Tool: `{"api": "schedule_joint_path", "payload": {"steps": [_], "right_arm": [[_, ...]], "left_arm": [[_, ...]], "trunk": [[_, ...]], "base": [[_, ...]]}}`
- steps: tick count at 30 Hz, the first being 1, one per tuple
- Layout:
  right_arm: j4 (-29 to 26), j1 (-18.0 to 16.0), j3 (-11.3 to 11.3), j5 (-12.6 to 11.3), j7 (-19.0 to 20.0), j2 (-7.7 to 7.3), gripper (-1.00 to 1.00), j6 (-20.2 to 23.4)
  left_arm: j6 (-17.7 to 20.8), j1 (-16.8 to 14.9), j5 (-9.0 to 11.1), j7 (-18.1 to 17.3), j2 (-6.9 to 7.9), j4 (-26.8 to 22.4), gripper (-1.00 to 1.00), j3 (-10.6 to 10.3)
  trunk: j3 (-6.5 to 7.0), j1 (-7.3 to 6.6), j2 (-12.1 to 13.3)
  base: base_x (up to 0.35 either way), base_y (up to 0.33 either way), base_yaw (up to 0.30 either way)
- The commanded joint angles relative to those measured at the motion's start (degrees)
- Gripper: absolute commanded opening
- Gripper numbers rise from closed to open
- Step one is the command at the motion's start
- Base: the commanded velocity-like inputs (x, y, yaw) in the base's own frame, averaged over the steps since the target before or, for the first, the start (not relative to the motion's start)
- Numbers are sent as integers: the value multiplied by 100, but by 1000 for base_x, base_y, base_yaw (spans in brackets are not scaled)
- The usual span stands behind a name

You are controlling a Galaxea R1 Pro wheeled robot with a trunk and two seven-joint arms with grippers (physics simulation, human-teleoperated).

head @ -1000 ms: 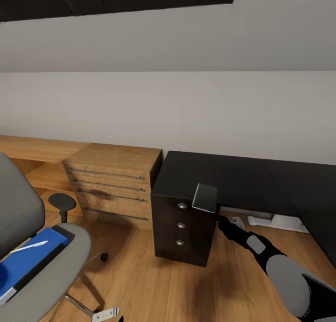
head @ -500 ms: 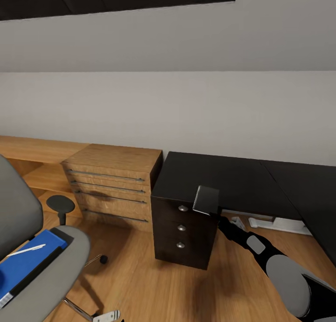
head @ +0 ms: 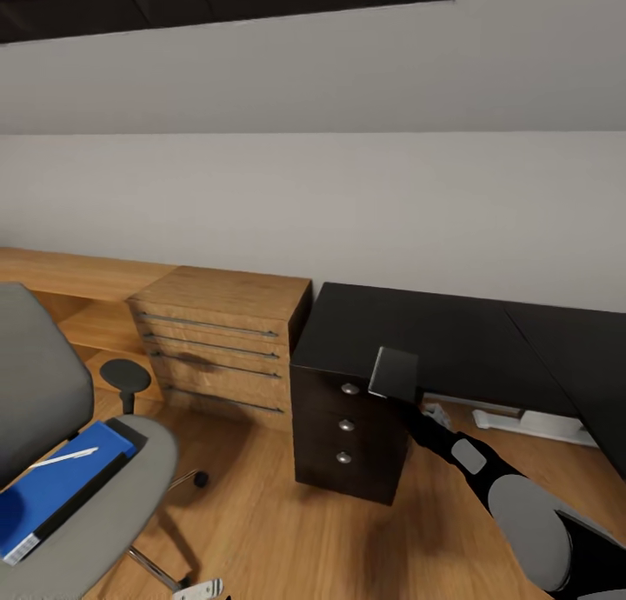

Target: In the bedroom, organize the workspace by keeping the computer under the desk, ensuring the monitor is on the desk, placing the keyboard on the desk next to the monitor, placing the mouse on the desk next to the keyboard, moving the folder from the swivel chair onto the desk next to the mouse, stacking the notebook on top of the folder with the pen on top of the notebook, and positioning the swivel chair next to the desk.

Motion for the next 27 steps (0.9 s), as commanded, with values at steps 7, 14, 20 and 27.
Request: {"api": "schedule_joint_path", "payload": {"steps": [7, 14, 20, 27], "right_arm": [[8, -2, -10, -47, 5, 36, 100, -122], [6, -2, -12, -47, 5, 33, 100, -141], [6, -2, -12, -48, 12, 32, 100, -143], [9, -2, -8, -47, 9, 36, 100, -143]], "left_arm": [[-2, -7, -36, -51, -6, -1, 100, 54], [-2, -7, -37, -51, -6, -1, 100, 56], [-2, -4, -37, -51, -6, -1, 100, 52], [-2, -7, -37, -51, -6, -1, 100, 53]], "trunk": [[-20, -1, -3], [-35, -1, -3], [-48, -1, -3], [-62, -1, -3]], "base": [[0, 0, 205], [0, 0, 173], [0, 0, 163], [0, 0, 162]]}}
